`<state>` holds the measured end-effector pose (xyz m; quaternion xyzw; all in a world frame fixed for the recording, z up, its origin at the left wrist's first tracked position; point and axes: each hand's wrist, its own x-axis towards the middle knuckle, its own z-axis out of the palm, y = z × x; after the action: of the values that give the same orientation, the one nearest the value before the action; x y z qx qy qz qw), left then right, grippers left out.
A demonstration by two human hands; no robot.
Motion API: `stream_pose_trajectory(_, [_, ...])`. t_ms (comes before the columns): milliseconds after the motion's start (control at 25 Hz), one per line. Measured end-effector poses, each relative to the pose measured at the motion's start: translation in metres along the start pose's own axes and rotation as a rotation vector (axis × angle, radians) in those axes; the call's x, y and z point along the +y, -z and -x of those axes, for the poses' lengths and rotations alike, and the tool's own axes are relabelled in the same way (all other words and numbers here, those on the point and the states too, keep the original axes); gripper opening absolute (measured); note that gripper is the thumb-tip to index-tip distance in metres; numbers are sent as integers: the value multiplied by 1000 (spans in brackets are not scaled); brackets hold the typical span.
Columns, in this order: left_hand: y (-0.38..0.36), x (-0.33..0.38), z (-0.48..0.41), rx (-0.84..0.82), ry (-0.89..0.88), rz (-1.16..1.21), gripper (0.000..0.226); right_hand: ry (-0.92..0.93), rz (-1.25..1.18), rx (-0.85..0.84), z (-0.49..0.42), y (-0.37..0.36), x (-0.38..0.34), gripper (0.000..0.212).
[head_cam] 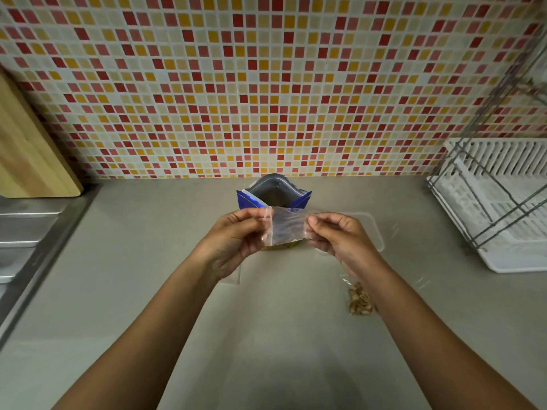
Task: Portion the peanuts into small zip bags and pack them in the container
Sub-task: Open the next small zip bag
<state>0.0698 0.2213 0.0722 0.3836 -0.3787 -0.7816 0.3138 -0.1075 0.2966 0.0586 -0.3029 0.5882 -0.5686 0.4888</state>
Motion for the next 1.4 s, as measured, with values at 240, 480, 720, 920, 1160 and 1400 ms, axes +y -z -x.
stream_pose_trajectory(240, [-5,11,0,183,-270,-627,17,156,121,21,5,4,-13,3])
stream_pose_trajectory(480, [-8,17,-5,223,-276,-579,21,38,-13,15,-3,9,-16,7])
stream_pose_trajectory(720, [-16,28,-9,182,-208,-519,20,641,891,87,-2,15,-20,77])
stream_pose_trajectory(920, [-27,25,-9,185,-227,-557,29,753,1298,49,-16,-5,-21,94])
stream_pose_trajectory(1160, [-32,20,-11,236,-296,-626,39,786,1333,65,-22,-7,-18,76])
stream_pose_trajectory(1400, [-38,15,-15,272,-393,-763,40,792,1260,96,-24,-6,-17,62])
